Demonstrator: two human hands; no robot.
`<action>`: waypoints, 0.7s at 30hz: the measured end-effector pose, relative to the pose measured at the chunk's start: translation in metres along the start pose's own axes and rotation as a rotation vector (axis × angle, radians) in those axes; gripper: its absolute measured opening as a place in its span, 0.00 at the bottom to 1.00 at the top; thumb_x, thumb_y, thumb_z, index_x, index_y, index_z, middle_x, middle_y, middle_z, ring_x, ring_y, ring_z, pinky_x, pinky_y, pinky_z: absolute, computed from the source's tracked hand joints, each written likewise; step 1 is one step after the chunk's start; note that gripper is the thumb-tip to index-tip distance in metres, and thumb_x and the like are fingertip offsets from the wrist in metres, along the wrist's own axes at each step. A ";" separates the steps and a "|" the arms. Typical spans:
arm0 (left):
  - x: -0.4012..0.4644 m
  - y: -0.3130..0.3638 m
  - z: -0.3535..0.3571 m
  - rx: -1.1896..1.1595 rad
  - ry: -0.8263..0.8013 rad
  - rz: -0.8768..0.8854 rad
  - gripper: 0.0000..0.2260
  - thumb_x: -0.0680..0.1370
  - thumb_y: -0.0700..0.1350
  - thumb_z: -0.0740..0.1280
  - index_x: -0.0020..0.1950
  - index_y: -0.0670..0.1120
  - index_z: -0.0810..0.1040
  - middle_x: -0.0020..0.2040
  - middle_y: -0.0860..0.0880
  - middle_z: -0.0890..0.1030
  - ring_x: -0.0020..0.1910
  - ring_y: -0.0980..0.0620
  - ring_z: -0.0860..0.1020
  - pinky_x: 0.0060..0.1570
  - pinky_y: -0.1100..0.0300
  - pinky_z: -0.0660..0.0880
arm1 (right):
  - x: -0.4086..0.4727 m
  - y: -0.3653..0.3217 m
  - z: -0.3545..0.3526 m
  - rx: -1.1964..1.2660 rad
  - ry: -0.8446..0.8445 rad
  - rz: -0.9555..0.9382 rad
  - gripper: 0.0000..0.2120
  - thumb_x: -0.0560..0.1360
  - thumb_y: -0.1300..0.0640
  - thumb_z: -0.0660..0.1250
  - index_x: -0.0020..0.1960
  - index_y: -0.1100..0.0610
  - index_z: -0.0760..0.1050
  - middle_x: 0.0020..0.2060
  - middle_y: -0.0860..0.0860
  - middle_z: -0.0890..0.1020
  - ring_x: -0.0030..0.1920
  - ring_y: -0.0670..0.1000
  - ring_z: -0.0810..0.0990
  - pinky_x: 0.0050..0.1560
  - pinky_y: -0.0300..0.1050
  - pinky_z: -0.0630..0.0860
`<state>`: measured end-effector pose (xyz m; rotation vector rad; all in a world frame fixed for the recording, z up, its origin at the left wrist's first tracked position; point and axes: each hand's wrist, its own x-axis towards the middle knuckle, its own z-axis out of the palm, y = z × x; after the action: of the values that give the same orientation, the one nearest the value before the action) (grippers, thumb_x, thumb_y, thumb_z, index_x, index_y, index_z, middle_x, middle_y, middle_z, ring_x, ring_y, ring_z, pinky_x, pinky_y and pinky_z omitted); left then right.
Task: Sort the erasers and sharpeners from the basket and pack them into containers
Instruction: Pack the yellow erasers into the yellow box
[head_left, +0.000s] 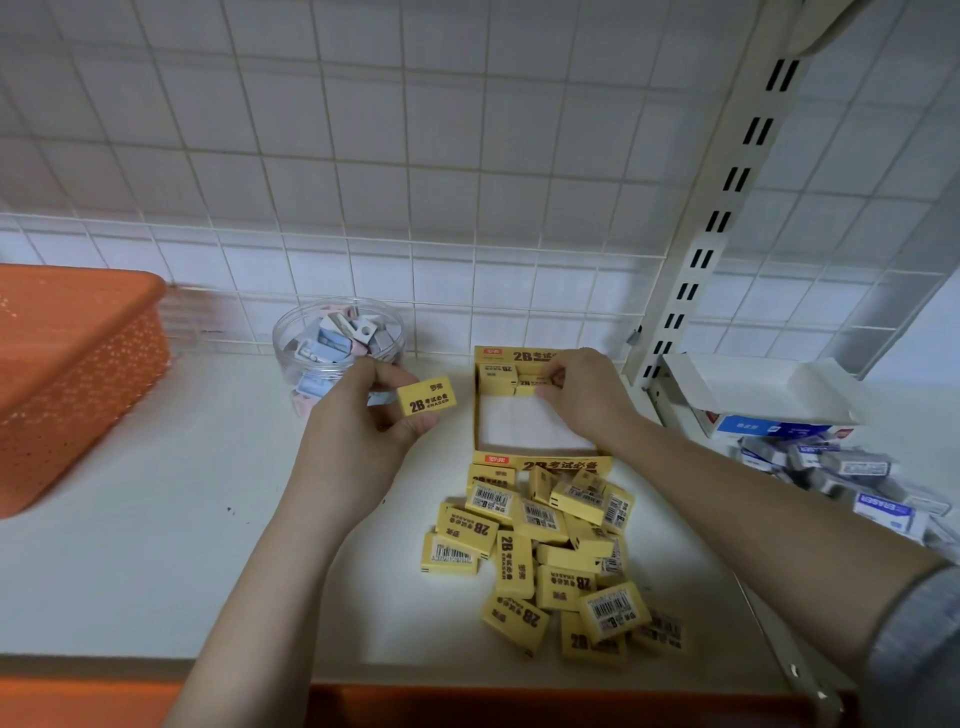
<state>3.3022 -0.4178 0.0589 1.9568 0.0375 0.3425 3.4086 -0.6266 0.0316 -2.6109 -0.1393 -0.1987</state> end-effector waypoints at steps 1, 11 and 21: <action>0.000 0.000 0.000 -0.008 -0.003 -0.008 0.13 0.71 0.38 0.73 0.42 0.53 0.72 0.41 0.57 0.81 0.40 0.50 0.80 0.29 0.72 0.68 | 0.000 0.000 0.001 -0.001 0.004 -0.004 0.08 0.75 0.61 0.68 0.52 0.62 0.79 0.49 0.56 0.80 0.48 0.51 0.76 0.47 0.40 0.70; 0.020 0.014 0.005 0.093 -0.175 0.104 0.10 0.71 0.38 0.73 0.44 0.51 0.75 0.42 0.56 0.79 0.39 0.57 0.80 0.44 0.63 0.75 | -0.008 0.000 -0.015 0.031 0.009 -0.003 0.07 0.75 0.61 0.67 0.53 0.59 0.80 0.49 0.53 0.82 0.49 0.49 0.79 0.54 0.42 0.76; 0.070 0.016 0.041 -0.090 -0.382 0.038 0.19 0.75 0.36 0.66 0.54 0.60 0.78 0.44 0.47 0.79 0.47 0.49 0.79 0.62 0.50 0.73 | -0.148 -0.001 -0.061 0.113 0.192 0.080 0.05 0.76 0.57 0.66 0.44 0.52 0.81 0.36 0.39 0.80 0.39 0.37 0.77 0.47 0.31 0.72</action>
<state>3.3773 -0.4482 0.0742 1.9055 -0.2584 -0.0091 3.2559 -0.6659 0.0599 -2.4642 0.0202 -0.3997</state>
